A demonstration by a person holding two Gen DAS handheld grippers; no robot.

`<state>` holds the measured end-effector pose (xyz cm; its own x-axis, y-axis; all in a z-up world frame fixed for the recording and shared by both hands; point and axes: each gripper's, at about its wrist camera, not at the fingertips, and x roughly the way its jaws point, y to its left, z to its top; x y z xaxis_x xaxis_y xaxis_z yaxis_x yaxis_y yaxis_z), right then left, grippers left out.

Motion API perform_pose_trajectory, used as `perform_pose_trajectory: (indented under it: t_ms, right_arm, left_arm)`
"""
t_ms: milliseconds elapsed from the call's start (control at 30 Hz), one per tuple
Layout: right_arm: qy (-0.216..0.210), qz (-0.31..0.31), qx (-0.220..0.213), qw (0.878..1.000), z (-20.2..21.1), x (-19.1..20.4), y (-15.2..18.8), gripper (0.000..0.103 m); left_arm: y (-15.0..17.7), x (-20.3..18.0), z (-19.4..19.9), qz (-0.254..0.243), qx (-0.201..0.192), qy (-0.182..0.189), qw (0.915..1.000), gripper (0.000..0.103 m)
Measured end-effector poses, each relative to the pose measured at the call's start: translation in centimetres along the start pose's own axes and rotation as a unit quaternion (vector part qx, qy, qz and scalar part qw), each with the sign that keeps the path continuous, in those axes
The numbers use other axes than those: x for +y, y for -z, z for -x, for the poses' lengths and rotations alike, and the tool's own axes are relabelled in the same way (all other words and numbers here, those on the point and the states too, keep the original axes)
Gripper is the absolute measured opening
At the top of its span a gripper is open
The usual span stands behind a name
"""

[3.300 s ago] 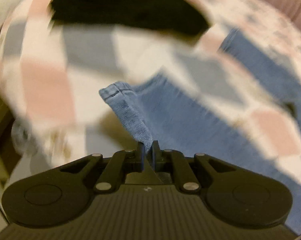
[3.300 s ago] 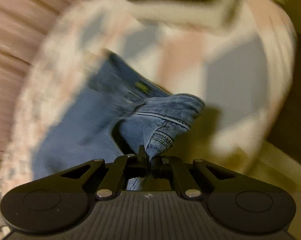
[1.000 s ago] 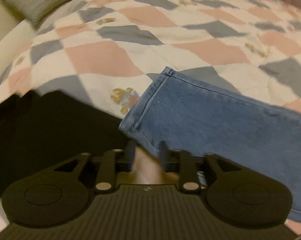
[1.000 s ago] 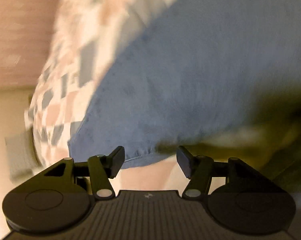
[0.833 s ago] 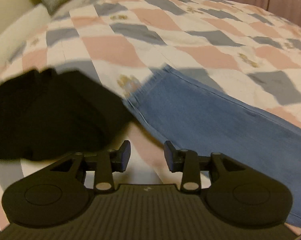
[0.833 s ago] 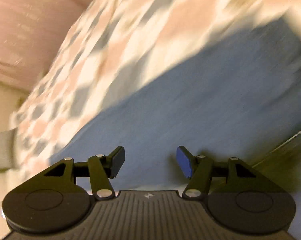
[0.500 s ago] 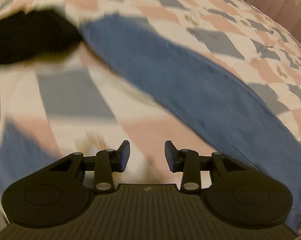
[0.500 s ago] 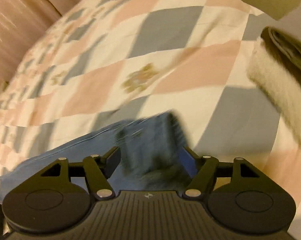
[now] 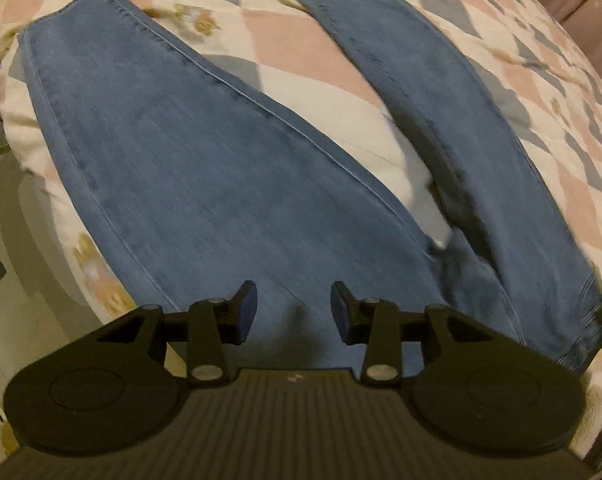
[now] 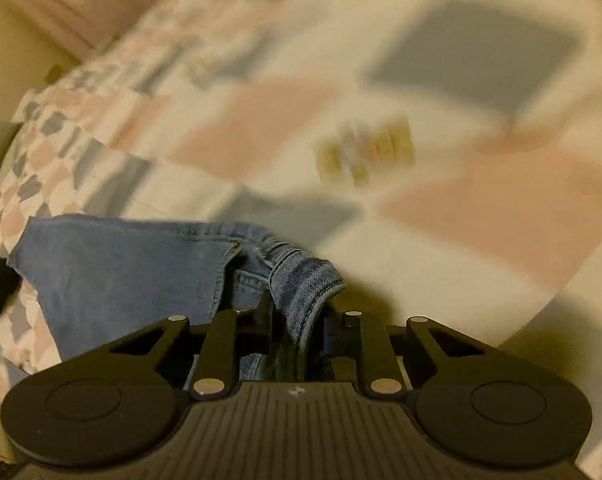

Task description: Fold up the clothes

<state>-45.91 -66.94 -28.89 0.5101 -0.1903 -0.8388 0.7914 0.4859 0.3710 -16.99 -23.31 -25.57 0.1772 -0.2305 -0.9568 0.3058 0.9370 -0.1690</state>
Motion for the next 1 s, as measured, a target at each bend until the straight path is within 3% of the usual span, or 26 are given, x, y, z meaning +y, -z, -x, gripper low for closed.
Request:
perform_pose_trajectory:
  t_ms: [100, 200, 267, 333, 400, 533, 600, 700, 800, 833, 933, 1000]
  right_arm:
    - [0.031, -0.033, 0.019, 0.999, -1.5, -2.9, -0.5, 0.020]
    - [0.061, -0.081, 0.053, 0.993, -4.0, -6.6, -1.0, 0.028]
    - [0.068, -0.096, 0.058, 0.991, -3.6, -6.8, -1.7, 0.052]
    - [0.091, -0.062, 0.037, 0.993, -1.5, -5.4, -1.6, 0.067]
    - [0.102, -0.005, 0.013, 0.995, 1.3, -3.4, -0.3, 0.067]
    - [0.020, 0.124, 0.027, 0.992, 4.5, 1.1, 5.7, 0.065]
    - [-0.011, 0.188, 0.050, 0.981, 4.9, 3.2, 9.9, 0.062]
    - [-0.008, 0.280, 0.090, 0.956, 4.2, 5.6, 16.3, 0.061]
    - [0.068, 0.348, 0.146, 0.923, 2.7, 5.5, 22.0, 0.063]
    - [0.083, 0.334, 0.153, 0.926, 2.9, 5.0, 22.7, 0.064]
    - [0.105, 0.234, 0.158, 0.954, 4.4, 3.2, 23.3, 0.067]
    - [0.122, 0.197, 0.151, 0.961, 5.9, 3.7, 23.2, 0.067]
  left_arm:
    - [1.9, -1.9, -0.8, -0.014, 0.009, 0.016, 0.9997, 0.038]
    - [3.7, -3.9, -2.3, -0.042, 0.027, 0.014, 0.9986, 0.038]
    - [4.7, -4.6, -2.6, -0.058, 0.034, 0.005, 0.9977, 0.038]
    - [5.5, -4.6, -2.6, -0.062, 0.036, 0.002, 0.9974, 0.039]
    - [5.7, -4.0, -2.4, -0.053, 0.035, 0.002, 0.9980, 0.039]
    - [6.1, -3.2, -2.3, -0.045, 0.033, 0.001, 0.9985, 0.039]
    - [6.4, -3.1, -2.6, -0.053, 0.035, 0.003, 0.9980, 0.039]
    - [7.5, -3.4, -3.5, -0.096, 0.033, -0.001, 0.9948, 0.041]
    - [8.8, -3.5, -4.2, -0.148, 0.035, -0.005, 0.9884, 0.043]
    - [9.1, -3.5, -4.0, -0.162, 0.033, -0.004, 0.9862, 0.043]
    - [10.1, -2.8, -2.5, -0.184, 0.044, -0.008, 0.9820, 0.043]
    - [10.6, -2.1, -0.8, -0.192, 0.048, -0.011, 0.9802, 0.043]
